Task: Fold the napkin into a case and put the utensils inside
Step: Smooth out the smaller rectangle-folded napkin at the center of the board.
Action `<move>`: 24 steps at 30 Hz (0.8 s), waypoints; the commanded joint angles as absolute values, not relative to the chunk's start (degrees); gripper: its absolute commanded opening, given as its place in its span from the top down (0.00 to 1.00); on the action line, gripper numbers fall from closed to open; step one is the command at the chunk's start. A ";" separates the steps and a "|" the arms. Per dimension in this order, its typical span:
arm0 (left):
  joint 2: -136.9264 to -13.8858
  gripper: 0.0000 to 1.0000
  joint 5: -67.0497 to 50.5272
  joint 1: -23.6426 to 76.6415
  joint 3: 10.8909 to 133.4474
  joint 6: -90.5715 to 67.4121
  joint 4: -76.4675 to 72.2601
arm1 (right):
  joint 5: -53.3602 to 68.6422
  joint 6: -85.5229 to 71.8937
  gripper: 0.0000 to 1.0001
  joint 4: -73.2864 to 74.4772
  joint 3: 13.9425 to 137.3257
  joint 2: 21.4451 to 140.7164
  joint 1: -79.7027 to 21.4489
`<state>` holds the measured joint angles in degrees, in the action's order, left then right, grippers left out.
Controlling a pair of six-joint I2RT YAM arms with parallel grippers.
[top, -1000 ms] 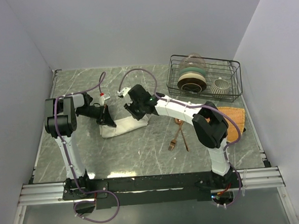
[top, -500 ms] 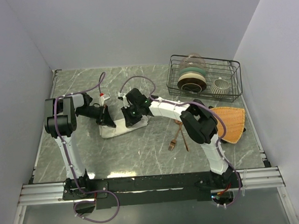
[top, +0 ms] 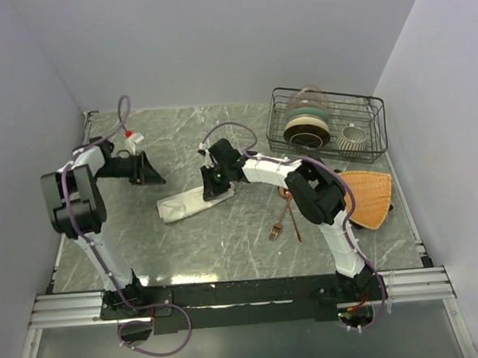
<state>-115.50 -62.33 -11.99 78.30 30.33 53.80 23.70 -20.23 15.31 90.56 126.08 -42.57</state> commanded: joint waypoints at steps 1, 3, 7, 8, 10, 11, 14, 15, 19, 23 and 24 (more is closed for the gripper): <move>-104.78 0.53 -71.80 -11.61 76.57 20.27 43.11 | 22.24 -21.80 0.85 15.56 88.86 127.79 -42.19; -101.97 0.64 -73.03 -9.51 72.35 11.40 38.52 | 22.85 -22.76 0.85 15.56 89.12 128.06 -41.92; -100.46 0.83 -72.52 -3.88 65.14 -2.08 26.04 | 23.81 -23.47 0.85 15.64 89.03 128.14 -41.13; -100.63 0.88 -72.07 -2.82 62.95 -3.76 21.75 | 24.08 -23.64 0.85 15.64 88.86 128.14 -40.96; -101.60 0.92 -70.41 -0.80 60.92 -10.00 16.72 | 24.43 -24.08 0.85 15.64 88.77 128.32 -40.87; -102.12 0.94 -69.88 -0.53 59.86 -11.67 12.44 | 24.35 -24.17 0.85 15.73 88.86 128.41 -40.70; -105.55 0.98 -67.94 -0.35 60.20 -14.76 8.98 | 24.43 -24.96 0.85 15.30 88.42 128.23 -40.52; -107.47 0.99 -67.42 -0.35 60.47 -16.07 8.53 | 24.52 -25.22 0.85 15.03 88.33 128.23 -40.43; -111.00 0.99 -64.96 1.58 61.52 -16.17 8.70 | 24.43 -25.75 0.85 14.94 88.24 128.41 -40.52; -113.11 0.99 -64.86 1.67 62.31 -14.77 10.28 | 24.17 -26.10 0.85 14.76 88.33 128.50 -40.34; -113.20 0.99 -65.04 1.76 62.31 -14.16 10.46 | 24.08 -26.28 0.86 14.59 88.33 128.41 -40.52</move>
<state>-112.57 -64.93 1.34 60.14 -13.87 11.94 27.14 -26.13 13.41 89.58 126.58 -40.97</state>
